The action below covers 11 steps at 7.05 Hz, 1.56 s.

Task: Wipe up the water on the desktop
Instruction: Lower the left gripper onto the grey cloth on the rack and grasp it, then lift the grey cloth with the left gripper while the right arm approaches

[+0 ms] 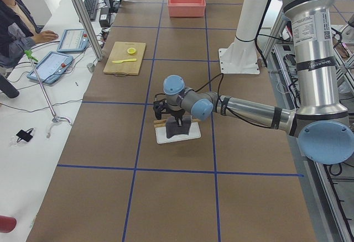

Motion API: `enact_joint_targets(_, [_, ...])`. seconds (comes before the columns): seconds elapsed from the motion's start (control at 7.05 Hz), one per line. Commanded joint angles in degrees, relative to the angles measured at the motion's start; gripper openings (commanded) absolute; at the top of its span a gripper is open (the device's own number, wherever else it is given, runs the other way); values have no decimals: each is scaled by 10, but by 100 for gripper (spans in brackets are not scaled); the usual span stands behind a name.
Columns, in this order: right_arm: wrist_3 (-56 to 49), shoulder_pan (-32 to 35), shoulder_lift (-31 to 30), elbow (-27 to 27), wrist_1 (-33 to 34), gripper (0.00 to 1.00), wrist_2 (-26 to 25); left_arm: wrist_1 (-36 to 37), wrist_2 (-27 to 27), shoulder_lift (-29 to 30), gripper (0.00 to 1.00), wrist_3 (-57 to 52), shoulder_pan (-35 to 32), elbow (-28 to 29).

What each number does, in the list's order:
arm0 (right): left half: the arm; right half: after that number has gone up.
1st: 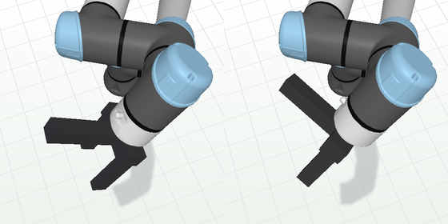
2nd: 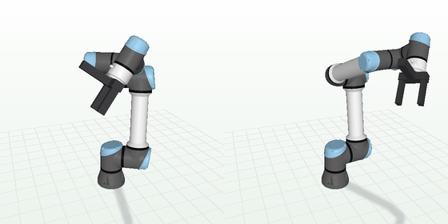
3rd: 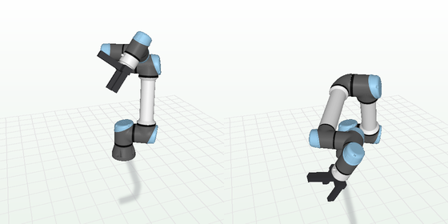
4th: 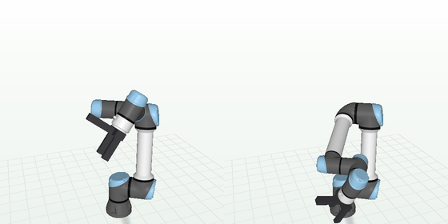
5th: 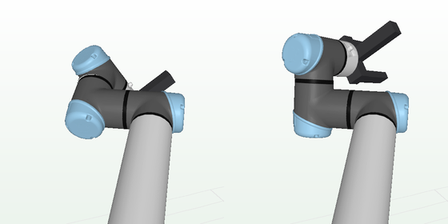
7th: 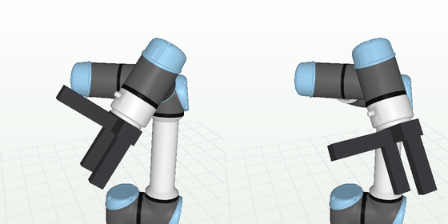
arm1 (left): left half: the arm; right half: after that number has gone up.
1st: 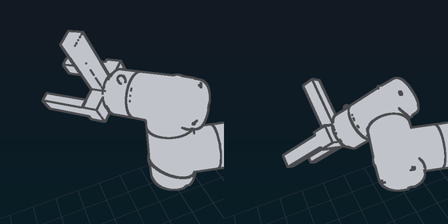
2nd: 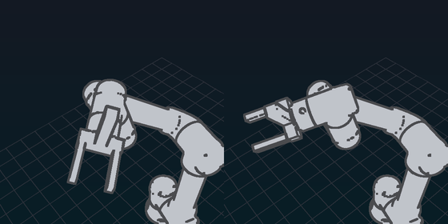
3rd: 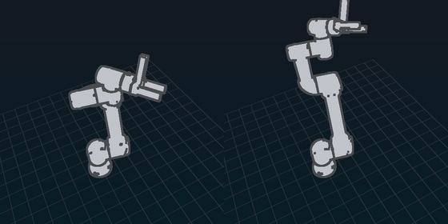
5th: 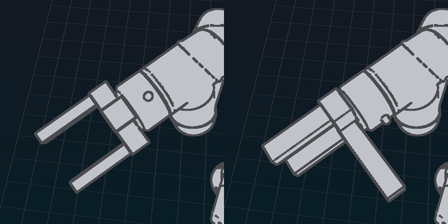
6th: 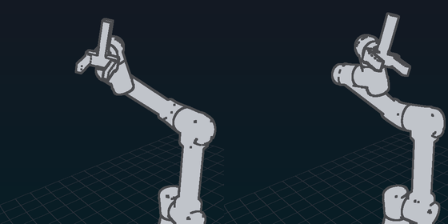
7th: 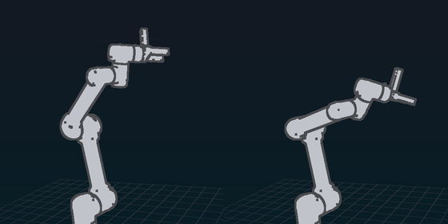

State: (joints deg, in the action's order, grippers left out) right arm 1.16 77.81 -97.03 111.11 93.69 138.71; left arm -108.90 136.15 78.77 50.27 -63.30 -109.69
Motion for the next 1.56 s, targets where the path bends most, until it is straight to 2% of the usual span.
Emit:
enact_joint_targets(0.0, [0, 0, 0, 1, 0, 100, 0, 1, 5, 2, 0, 1, -4, -3])
enact_joint_targets(0.14, [4, 0, 11, 2, 0, 100, 1, 5, 10, 3, 0, 2, -8, -24])
enact_joint_targets(0.28, [15, -2, 31, 2, 0, 100, 0, 21, 57, 9, 0, 17, -10, -37])
enact_joint_targets(0.43, [37, -13, 58, 3, 0, 100, 0, 23, 83, 47, 0, 63, -19, -33])
enact_joint_targets(0.57, [58, -29, 90, 11, 0, 100, 0, 29, 83, 105, 0, 141, -17, -28])
enact_joint_targets(0.71, [97, -48, 126, 22, 0, 100, -3, 29, 85, 186, 0, 223, -16, -8])
enact_joint_targets(0.85, [135, -82, 162, 28, 0, 100, -25, 29, 86, 260, 0, 277, -13, 16])
enact_joint_targets(0.99, [180, -125, 188, 48, 0, 100, -70, 28, 86, 325, 0, 339, -7, 32])
enact_joint_targets(1.14, [213, -156, 219, 59, 0, 100, -97, 28, 78, 398, 0, 399, 38, 61])
enact_joint_targets(1.28, [226, -176, 248, 63, 0, 100, -100, 28, 61, 459, 0, 449, 55, 96])
enact_joint_targets(1.42, [236, -208, 270, 82, -1, 100, -132, 27, 18, 504, 0, 503, 94, 115])
